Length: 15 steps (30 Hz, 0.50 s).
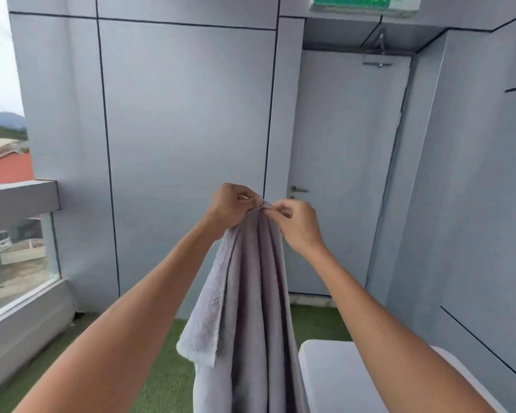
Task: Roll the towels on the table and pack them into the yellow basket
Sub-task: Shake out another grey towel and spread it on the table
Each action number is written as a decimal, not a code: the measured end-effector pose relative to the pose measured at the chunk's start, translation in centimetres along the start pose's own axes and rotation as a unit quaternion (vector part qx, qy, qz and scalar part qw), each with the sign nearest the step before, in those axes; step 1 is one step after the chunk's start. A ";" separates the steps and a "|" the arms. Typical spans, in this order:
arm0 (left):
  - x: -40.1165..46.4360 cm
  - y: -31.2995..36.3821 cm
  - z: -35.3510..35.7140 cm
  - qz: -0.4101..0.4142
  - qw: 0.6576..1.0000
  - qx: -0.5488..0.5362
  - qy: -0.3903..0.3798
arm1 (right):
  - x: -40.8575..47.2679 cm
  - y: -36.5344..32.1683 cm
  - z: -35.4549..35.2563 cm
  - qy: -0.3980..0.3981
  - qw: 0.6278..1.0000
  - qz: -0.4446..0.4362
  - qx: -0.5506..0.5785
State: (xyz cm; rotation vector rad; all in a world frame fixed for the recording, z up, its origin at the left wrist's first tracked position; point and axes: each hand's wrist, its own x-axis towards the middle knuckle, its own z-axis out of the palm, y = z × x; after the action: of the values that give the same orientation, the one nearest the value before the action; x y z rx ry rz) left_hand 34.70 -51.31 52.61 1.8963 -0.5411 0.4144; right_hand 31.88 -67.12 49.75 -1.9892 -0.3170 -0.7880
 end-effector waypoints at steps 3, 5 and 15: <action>4.2 -3.5 0.0 0.001 0.999 -0.033 -0.041 | 3.4 2.3 0.7 -0.064 0.998 0.004 0.006; 7.3 -6.0 0.0 -0.005 0.996 -0.051 -0.069 | 6.3 3.8 1.4 -0.100 0.995 0.002 -0.009; 19.7 -16.4 4.6 0.121 0.987 0.043 -0.095 | 19.4 12.9 4.7 -0.035 0.991 -0.022 -0.125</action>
State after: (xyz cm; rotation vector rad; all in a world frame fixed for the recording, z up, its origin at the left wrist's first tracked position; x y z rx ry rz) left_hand 60.34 -53.70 48.48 1.9713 -0.8994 0.4227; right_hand 55.08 -71.73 51.79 -2.2545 -0.3168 -0.8184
